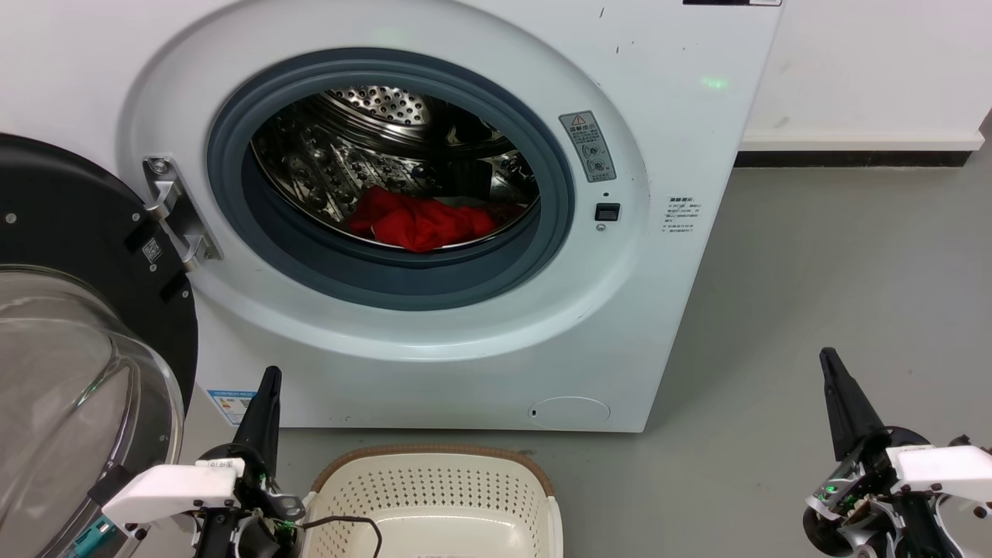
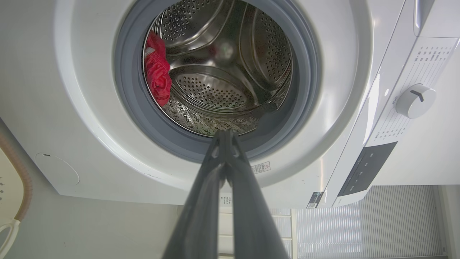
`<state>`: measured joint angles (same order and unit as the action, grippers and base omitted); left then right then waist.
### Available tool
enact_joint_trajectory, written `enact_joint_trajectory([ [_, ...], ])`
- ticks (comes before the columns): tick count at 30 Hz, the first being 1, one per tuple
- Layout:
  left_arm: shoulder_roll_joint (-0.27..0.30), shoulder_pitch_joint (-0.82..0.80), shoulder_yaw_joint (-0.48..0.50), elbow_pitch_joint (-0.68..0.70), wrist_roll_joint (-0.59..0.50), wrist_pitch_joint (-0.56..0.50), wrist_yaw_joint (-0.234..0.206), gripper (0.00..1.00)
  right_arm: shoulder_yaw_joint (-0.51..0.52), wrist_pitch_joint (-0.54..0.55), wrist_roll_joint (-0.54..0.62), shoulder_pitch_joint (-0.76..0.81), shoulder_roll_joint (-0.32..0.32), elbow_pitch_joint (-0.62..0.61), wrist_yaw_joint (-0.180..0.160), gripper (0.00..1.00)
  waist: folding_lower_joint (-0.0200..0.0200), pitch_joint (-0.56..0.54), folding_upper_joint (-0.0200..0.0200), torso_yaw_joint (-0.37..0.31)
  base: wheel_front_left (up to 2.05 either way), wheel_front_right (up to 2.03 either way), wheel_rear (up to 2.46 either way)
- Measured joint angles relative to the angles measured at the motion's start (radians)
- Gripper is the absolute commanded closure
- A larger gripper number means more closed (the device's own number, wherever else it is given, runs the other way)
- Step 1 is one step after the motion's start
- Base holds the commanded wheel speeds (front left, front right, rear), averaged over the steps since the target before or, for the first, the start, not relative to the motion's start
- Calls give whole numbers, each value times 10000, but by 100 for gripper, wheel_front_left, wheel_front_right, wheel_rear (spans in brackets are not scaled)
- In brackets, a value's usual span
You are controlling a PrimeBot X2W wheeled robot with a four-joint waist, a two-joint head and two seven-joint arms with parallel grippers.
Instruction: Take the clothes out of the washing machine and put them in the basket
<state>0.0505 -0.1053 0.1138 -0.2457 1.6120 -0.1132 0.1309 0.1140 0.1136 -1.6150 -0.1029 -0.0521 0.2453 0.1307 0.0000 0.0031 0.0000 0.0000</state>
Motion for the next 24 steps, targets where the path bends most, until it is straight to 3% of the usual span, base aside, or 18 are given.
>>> enact_joint_trajectory([
  [1,0,0,0,0,0,0,0,100,0,0,0,0,0,0,0,100,0,0,0,0,0,0,0],
  [2,-6,28,-10,-54,0,6,-2,0,-4,0,-4,31,2,44,0,0,0,-1,0,0,0,0,0],
  [14,-31,139,-617,-188,-364,522,-15,0,-184,-520,476,282,15,-36,0,0,0,15,0,-1,0,0,0],
  [24,-29,-58,-855,104,-2057,959,-15,0,-255,-963,2383,310,21,-376,-2,0,-1,37,0,4,0,0,0],
])
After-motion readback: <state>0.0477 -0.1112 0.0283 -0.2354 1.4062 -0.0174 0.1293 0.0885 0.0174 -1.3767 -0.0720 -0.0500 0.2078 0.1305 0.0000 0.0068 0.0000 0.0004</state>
